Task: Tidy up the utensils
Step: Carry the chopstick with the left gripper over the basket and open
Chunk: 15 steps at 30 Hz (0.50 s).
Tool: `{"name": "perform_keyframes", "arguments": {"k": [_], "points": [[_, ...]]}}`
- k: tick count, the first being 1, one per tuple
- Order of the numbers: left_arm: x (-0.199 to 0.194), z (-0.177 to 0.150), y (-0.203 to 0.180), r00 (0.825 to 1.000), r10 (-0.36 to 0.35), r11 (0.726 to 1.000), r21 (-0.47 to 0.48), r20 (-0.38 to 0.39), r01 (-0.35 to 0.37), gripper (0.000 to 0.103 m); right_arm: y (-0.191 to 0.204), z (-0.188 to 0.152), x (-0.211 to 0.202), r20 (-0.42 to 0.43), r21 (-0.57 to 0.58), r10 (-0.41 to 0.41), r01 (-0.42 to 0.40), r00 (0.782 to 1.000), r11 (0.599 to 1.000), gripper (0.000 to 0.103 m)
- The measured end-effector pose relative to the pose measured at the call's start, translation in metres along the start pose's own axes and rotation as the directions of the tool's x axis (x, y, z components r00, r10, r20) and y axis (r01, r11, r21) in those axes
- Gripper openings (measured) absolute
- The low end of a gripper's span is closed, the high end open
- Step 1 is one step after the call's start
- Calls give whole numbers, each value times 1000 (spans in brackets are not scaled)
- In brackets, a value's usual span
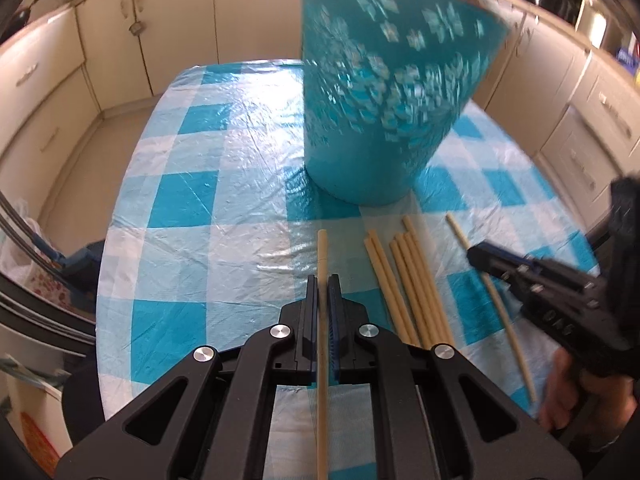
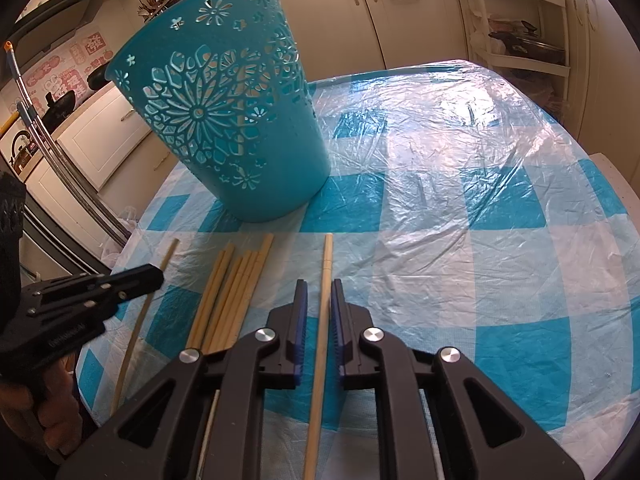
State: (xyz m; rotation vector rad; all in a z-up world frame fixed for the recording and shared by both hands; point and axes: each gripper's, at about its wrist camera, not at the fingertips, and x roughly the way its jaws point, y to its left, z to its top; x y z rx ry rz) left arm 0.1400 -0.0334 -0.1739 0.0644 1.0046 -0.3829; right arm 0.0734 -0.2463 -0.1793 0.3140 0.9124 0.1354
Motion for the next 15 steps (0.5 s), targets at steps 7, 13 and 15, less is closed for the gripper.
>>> {"name": "perform_keyframes", "arguments": {"k": [7, 13, 15], "points": [[-57, 23, 19, 987, -71, 993, -80, 142, 83, 5, 3, 0, 1, 1, -5, 5, -5, 1000, 1000, 16], [-108, 59, 20, 951, -112, 985, -97, 289, 146, 5, 2, 0, 0, 2, -5, 4, -4, 1000, 1000, 17], [-123, 72, 14, 934, -125, 983, -83, 335, 162, 2, 2, -1, 0, 2, -4, 5, -5, 1000, 1000, 18]]}}
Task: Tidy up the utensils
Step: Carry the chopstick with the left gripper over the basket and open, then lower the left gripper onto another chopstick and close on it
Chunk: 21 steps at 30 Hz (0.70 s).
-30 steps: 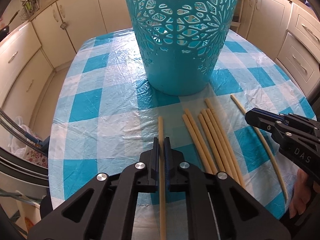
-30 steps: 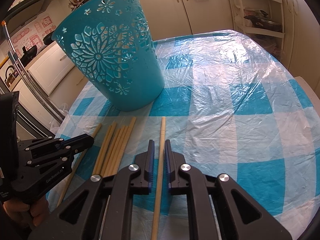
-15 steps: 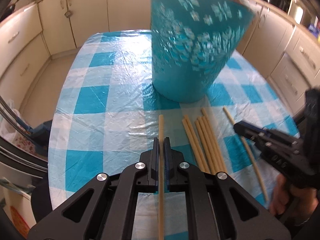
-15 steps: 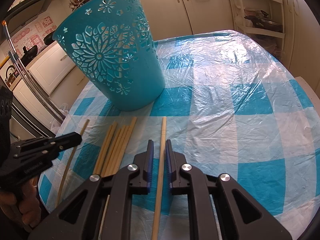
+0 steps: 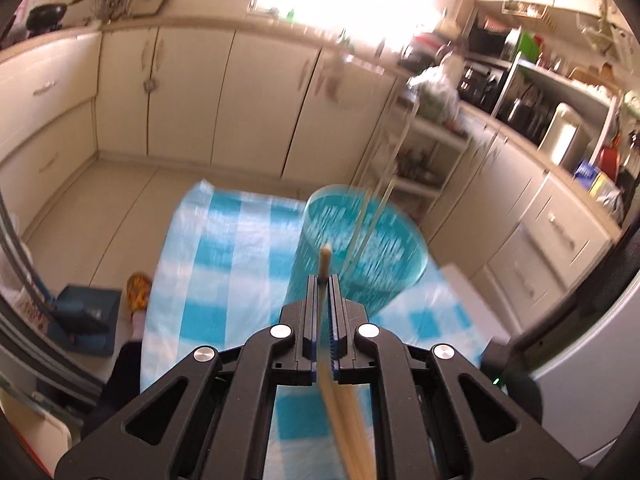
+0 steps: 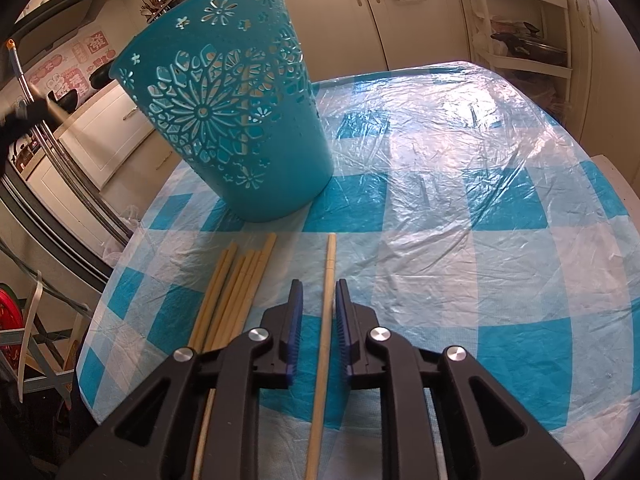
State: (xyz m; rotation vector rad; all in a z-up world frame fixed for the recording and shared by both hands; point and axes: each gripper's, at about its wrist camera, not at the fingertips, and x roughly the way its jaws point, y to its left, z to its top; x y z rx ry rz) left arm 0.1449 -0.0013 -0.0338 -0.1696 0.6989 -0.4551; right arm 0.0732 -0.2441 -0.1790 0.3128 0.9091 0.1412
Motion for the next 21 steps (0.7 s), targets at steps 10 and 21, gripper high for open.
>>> {"name": "perform_keyframes", "arguments": {"k": [10, 21], "points": [[-23, 42, -33, 997, 24, 996, 87, 78, -31, 2, -3, 1, -3, 9, 9, 10, -10, 1000, 1000, 27], [154, -11, 93, 892, 273, 957, 9, -359, -289, 12, -9, 2, -5, 10, 12, 21, -21, 1000, 1000, 31]]}}
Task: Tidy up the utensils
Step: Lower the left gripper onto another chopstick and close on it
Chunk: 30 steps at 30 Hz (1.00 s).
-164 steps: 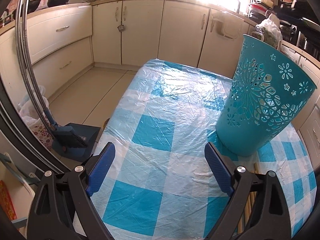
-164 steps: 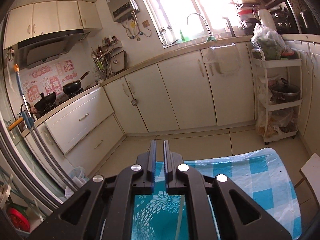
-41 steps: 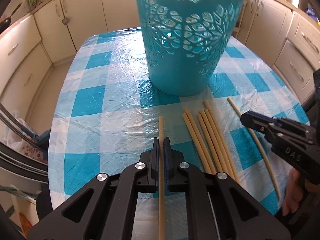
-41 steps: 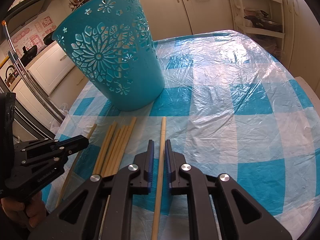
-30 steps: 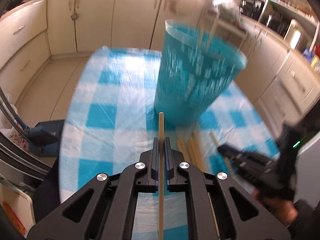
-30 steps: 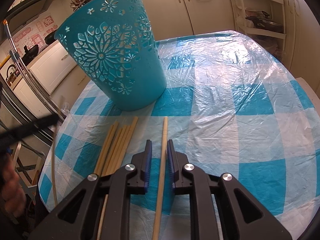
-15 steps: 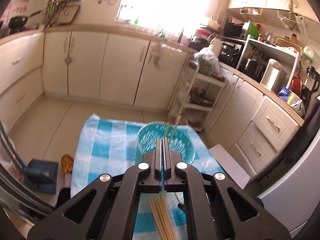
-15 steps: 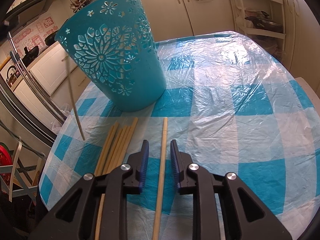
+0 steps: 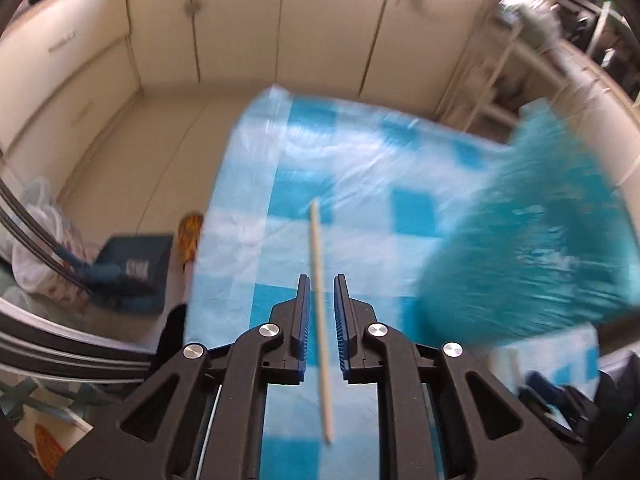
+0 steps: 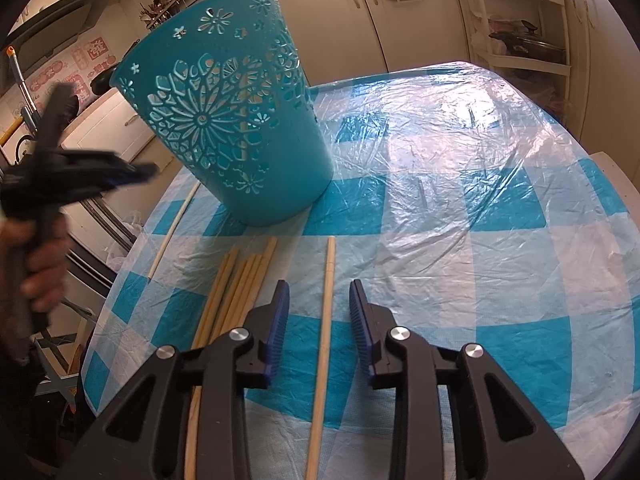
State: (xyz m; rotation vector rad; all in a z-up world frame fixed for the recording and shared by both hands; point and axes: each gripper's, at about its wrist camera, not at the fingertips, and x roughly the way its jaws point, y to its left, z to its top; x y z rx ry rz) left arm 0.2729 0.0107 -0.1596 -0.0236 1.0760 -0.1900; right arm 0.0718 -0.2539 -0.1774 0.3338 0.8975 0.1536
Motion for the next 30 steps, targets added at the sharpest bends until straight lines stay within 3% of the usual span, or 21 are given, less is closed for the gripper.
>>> {"name": "perform_keyframes", "arguments": {"k": [6, 11, 14, 16, 17, 18, 22, 26, 28, 30], "points": [[41, 23, -3, 996, 83, 996, 15, -8, -83, 27, 0, 0, 0, 0, 0, -1, 1, 1000, 1000, 32], [56, 33, -16, 992, 129, 989, 79, 0, -128, 28, 1, 1, 1, 1, 2, 0, 0, 1000, 1000, 33], [58, 32, -19, 993, 119, 988, 96, 8, -120, 28, 2, 1, 2, 1, 1, -1, 1, 1000, 1000, 33], [59, 32, -22, 993, 121, 987, 102, 14, -122, 23, 2, 0, 2, 1, 1, 0, 0, 1000, 1000, 33], [59, 32, -22, 993, 117, 988, 100, 15, -118, 10, 2, 0, 2, 1, 1, 0, 0, 1000, 1000, 33], [58, 33, -20, 996, 92, 991, 95, 3, -91, 5, 2, 1, 2, 1, 1, 0, 0, 1000, 1000, 33], [43, 30, -13, 999, 35, 997, 62, 9, -36, 5, 3, 0, 2, 2, 2, 0, 0, 1000, 1000, 33], [-8, 29, -5, 994, -39, 999, 14, 98, 38, 5, 3, 0, 3, 2, -1, -2, 2, 1000, 1000, 33], [-48, 32, -7, 979, -99, 995, 5, 179, 100, 5, 3, 0, 3, 2, -1, -3, 3, 1000, 1000, 33], [-90, 39, -13, 949, -162, 986, 12, 271, 165, 5, 3, 0, 3, 2, -1, -2, 2, 1000, 1000, 33]]}}
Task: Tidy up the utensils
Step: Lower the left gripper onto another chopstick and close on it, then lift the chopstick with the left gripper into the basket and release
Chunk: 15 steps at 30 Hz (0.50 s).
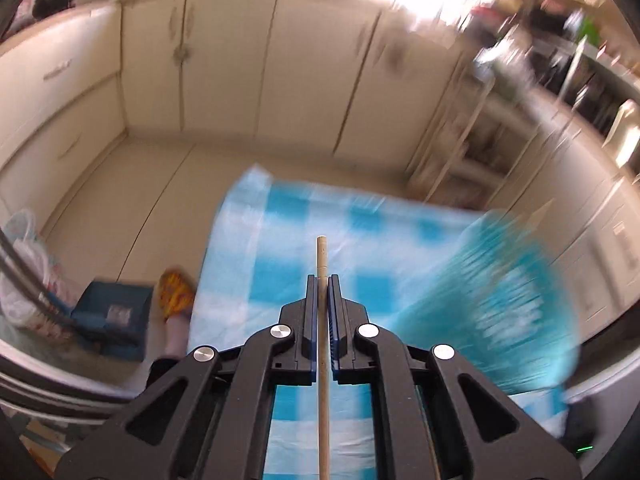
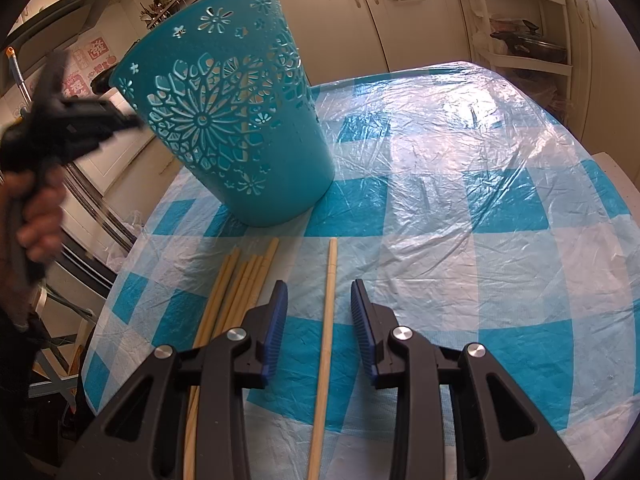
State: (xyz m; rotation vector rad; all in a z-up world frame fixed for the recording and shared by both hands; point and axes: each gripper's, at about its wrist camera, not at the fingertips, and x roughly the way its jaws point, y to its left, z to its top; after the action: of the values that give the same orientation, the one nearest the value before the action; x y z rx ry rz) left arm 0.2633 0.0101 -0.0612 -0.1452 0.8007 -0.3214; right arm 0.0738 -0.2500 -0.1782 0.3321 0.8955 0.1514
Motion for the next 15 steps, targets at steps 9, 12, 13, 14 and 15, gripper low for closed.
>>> {"name": "perform_keyframes", "arguments": {"k": [9, 12, 13, 14, 15], "points": [[-86, 50, -91, 904, -113, 993, 57, 412, 98, 5, 0, 0, 0, 0, 0, 2, -2, 1000, 1000, 33], [-66, 48, -121, 876, -82, 995, 94, 475, 42, 5, -3, 0, -1, 2, 1, 4, -4, 1000, 1000, 35], [-56, 46, -128, 875, -69, 995, 97, 478, 26, 5, -4, 0, -1, 3, 2, 5, -5, 1000, 1000, 35], [-46, 44, -133, 880, -57, 995, 100, 471, 10, 5, -5, 0, -4, 4, 3, 6, -6, 1000, 1000, 36], [-36, 42, -137, 886, -44, 995, 105, 462, -5, 5, -5, -1, -4, 5, 3, 7, -7, 1000, 1000, 36]]}}
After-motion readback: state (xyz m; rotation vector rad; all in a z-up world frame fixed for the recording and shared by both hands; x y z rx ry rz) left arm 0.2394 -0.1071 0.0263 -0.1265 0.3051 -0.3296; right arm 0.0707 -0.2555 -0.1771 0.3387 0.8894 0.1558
